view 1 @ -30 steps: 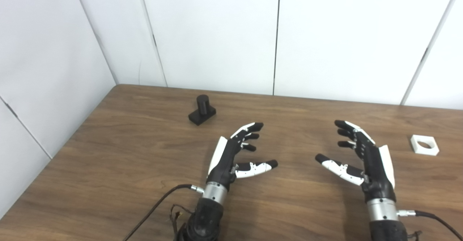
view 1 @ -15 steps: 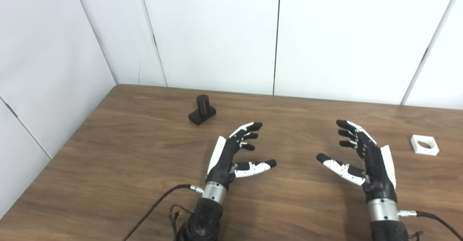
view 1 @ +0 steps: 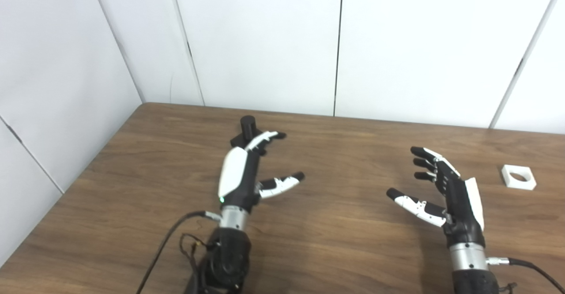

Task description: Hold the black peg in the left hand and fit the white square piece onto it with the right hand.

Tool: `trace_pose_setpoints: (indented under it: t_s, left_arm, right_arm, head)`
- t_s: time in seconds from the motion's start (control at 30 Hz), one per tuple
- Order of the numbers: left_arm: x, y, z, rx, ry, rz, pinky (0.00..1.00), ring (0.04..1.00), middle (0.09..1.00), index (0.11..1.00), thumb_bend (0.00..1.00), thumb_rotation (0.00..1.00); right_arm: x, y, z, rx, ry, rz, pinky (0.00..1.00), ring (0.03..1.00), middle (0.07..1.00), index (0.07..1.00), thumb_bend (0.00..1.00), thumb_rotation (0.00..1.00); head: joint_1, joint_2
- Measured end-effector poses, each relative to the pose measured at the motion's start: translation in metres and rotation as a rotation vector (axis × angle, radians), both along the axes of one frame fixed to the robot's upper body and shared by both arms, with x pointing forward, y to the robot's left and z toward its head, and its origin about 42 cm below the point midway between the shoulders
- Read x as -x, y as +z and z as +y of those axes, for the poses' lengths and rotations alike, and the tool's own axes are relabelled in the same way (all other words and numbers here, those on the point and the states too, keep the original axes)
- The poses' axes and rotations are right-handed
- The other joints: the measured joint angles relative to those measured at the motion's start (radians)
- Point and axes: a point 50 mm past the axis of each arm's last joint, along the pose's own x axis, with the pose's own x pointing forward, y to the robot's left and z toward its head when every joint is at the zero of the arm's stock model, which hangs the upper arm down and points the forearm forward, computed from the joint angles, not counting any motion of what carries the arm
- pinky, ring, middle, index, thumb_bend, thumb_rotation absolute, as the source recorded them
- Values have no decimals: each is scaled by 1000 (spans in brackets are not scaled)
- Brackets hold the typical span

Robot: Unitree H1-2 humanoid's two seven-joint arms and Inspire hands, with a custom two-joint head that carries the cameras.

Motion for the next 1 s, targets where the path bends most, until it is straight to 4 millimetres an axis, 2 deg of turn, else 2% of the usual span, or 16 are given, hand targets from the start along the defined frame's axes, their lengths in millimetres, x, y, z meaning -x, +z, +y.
trace_pose_setpoints:
  t_s: [0.33, 0.57, 0.7, 0.93, 1.0]
  left_arm:
    - [-23, 36, 40, -156, 59, -52, 691, 832, 846, 723, 757, 211]
    - [-34, 51, 61, -301, 149, -53, 680, 869, 877, 736, 772, 288]
    - [-45, 56, 70, -369, 190, -34, 735, 912, 904, 753, 780, 356]
    - [-69, 70, 76, -484, 259, 1, 978, 993, 957, 772, 810, 446]
    - [-73, 73, 75, -507, 270, 14, 995, 999, 973, 762, 831, 473]
  right_arm:
    - [0, 0, -1, -1, -7, -2, 656, 776, 806, 755, 670, 183]
    - [0, 0, -2, -7, -8, 2, 672, 785, 819, 764, 662, 162]
    - [0, 0, -3, -21, -2, 8, 683, 790, 832, 776, 644, 129]
    - [0, 0, -5, -28, 7, 13, 675, 788, 833, 779, 641, 128]
    - [0, 0, -6, -27, 7, 13, 664, 784, 832, 778, 640, 128]
  head:
    - [8, -8]
    - [14, -9]
    - [14, -14]
    - [9, -14]
    - [8, -14]
